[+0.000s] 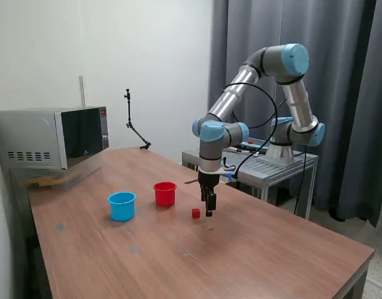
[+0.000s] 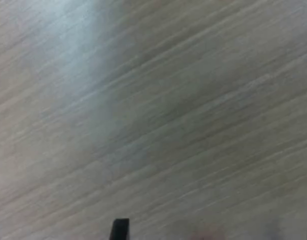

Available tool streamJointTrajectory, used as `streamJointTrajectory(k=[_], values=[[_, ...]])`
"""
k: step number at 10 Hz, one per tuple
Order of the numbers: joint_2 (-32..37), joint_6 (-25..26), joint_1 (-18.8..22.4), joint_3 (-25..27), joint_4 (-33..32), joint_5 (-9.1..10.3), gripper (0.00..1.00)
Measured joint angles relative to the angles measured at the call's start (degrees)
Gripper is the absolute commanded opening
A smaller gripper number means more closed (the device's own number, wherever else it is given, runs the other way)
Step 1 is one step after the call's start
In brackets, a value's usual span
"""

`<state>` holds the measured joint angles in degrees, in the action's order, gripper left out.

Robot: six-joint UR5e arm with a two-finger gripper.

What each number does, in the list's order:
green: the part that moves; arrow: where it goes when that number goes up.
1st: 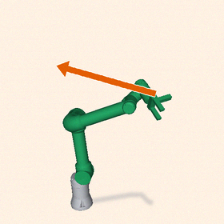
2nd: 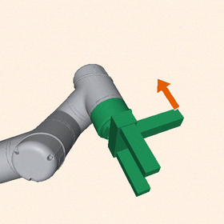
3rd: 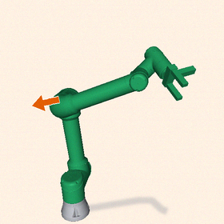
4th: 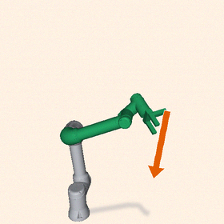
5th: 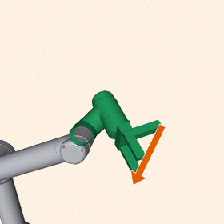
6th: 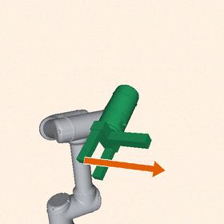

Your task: Place red objects in the red bin, and blue objects in the blue bin.

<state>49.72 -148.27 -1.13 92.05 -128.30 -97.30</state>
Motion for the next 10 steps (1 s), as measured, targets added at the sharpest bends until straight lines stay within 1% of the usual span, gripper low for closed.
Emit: streamJointTrajectory(k=[2,4,7,10], values=[[-0.09,-0.16,-0.33,-0.05,-1.40,0.08,1.00],[-1.04,-0.48,-0.74,-1.30,-2.52,0.27,1.00],[-2.73,-0.63,-0.92,-3.39,-2.81,0.57,1.00],[-3.40,-0.62,-0.97,-3.75,-2.88,0.61,1.00]])
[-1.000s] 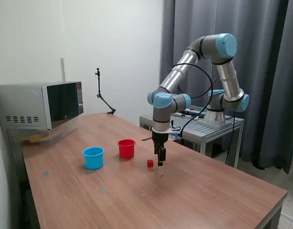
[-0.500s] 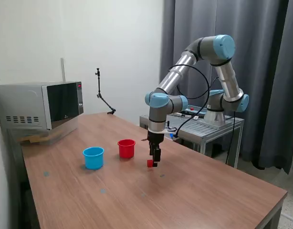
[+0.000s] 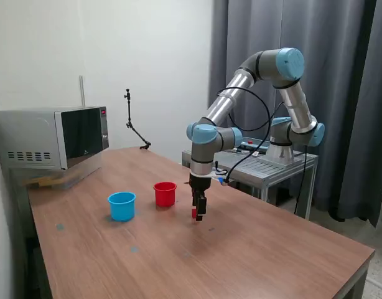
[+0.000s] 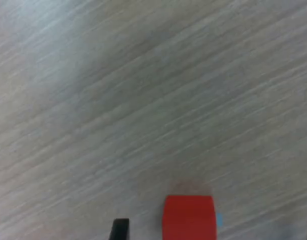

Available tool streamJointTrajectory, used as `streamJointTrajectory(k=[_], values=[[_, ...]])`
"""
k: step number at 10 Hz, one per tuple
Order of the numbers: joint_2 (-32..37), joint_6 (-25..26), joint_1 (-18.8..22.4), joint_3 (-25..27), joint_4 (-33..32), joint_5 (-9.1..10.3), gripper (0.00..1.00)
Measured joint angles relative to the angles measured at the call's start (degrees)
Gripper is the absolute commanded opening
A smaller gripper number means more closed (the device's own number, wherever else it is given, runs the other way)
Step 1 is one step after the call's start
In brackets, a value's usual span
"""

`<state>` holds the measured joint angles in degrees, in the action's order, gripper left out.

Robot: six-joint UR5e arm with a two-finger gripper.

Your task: Place red objects in the red bin, and blue objects in the blue bin.

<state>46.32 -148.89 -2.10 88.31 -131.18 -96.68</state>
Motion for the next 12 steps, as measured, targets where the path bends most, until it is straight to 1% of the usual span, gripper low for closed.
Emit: streamJointTrajectory(k=[6,12], values=[[0.47,0.00,0.07,0.47,0.05,-0.01,1.00],[1.66,0.01,-0.23,2.80,0.05,-0.08,1.00]])
